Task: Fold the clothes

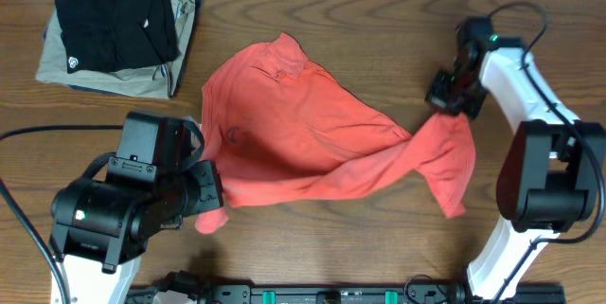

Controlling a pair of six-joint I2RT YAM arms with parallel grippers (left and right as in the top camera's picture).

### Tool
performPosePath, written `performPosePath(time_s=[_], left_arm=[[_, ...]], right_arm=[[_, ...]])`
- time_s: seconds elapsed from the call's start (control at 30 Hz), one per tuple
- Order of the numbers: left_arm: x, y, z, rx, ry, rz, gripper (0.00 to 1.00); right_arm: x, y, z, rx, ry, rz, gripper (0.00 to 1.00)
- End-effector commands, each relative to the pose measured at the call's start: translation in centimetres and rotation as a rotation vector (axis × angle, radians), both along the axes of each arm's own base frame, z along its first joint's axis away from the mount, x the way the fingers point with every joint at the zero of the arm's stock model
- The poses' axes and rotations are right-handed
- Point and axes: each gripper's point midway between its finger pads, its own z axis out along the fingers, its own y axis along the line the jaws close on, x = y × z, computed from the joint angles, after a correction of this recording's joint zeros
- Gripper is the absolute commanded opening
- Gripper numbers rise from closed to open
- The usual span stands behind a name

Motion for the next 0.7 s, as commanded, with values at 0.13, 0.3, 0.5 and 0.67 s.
performPosePath(time_s=[0.13, 0.3, 0.5, 0.67], left_arm=[[4.1, -0.8, 4.7, -0.044, -0.23, -0.006, 0.06], [6.1, -1.2, 13.8, -0.068, -0.475, -0.045, 0.06], [4.6, 0.2, 22.2, -0.057, -0.654, -0.006, 0.06], [3.8, 0.3, 18.1, -0.024, -0.468, -0.013, 0.06]], right_arm=[[4.8, -3.3, 14.8, -0.041, -0.296, 0.015, 0.01], [3.6, -7.1, 25.4, -0.093, -0.472, -0.031, 0.01], [-2.7, -11.6, 34.6, -0.132, -0.659, -0.069, 0.01], [-5.2, -11.9, 36.1, -0.118, -0.695, -0.092, 0.01]])
